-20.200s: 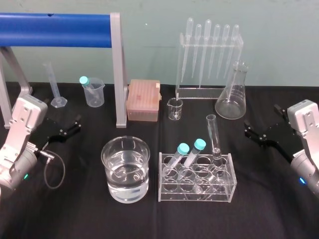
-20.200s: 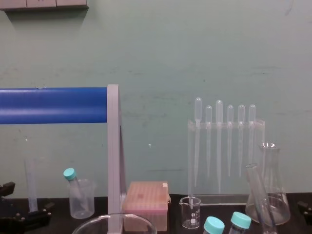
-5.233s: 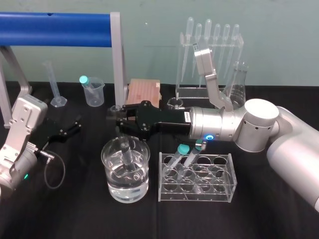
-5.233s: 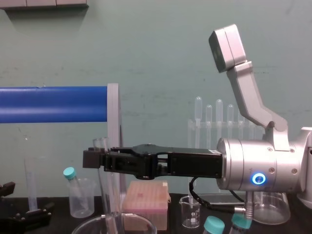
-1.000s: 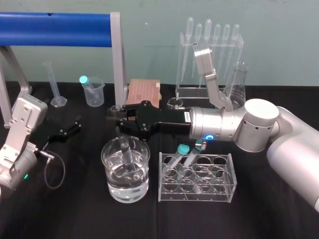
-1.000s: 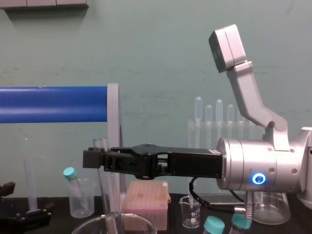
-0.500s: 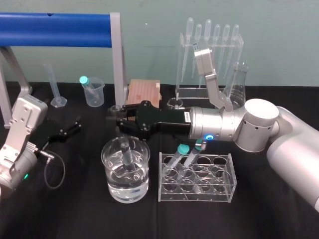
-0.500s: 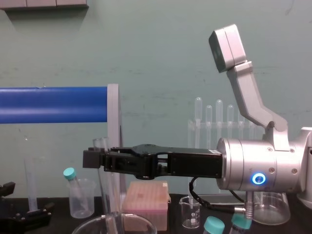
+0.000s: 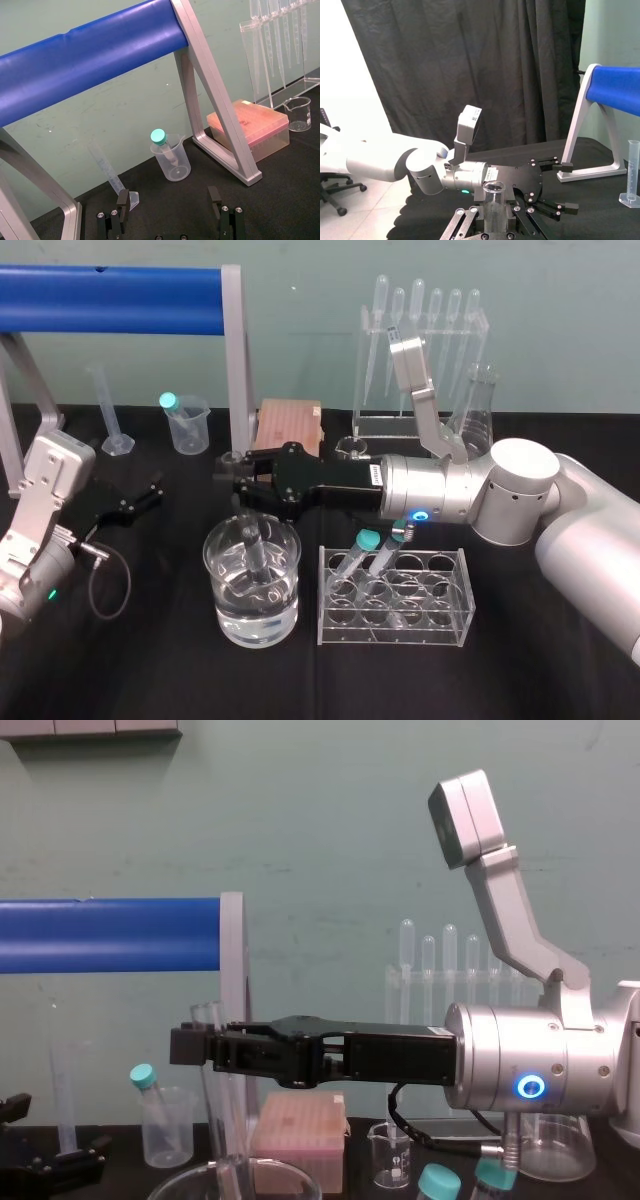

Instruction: Hold the test tube with one hand and immerse one end into the beaker, then return it to the test tube rack.

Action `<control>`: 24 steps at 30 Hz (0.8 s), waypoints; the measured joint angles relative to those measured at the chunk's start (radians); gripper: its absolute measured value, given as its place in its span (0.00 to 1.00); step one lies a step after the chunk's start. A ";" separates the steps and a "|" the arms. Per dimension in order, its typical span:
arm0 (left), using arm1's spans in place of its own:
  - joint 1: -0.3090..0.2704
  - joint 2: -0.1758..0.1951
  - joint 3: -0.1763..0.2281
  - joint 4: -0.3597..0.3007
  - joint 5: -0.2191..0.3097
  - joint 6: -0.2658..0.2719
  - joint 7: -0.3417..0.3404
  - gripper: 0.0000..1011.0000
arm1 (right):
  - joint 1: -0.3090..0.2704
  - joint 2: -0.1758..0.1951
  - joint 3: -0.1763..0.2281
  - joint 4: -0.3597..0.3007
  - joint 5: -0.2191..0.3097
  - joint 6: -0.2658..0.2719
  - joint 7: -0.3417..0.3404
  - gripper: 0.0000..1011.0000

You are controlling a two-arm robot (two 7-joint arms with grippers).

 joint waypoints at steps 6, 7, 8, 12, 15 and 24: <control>0.000 0.000 0.000 0.000 0.000 0.000 0.000 0.99 | 0.000 0.000 0.000 0.000 0.000 0.000 0.000 0.22; 0.000 0.000 0.000 0.000 0.000 0.000 0.000 0.99 | 0.000 0.000 0.000 0.000 0.000 0.000 0.000 0.22; 0.000 0.000 0.000 0.000 0.000 0.000 0.000 0.99 | 0.000 0.000 0.000 0.000 0.000 0.000 0.000 0.22; 0.000 0.000 0.000 0.000 0.000 0.000 0.000 0.99 | 0.000 0.000 0.000 0.000 0.000 0.000 0.000 0.22; 0.000 0.000 0.000 0.000 0.000 0.000 0.000 0.99 | 0.000 0.000 0.000 0.000 0.000 0.000 0.000 0.22; 0.000 0.000 0.000 0.000 0.000 0.000 0.000 0.99 | 0.000 0.000 0.000 0.000 0.000 0.000 0.000 0.22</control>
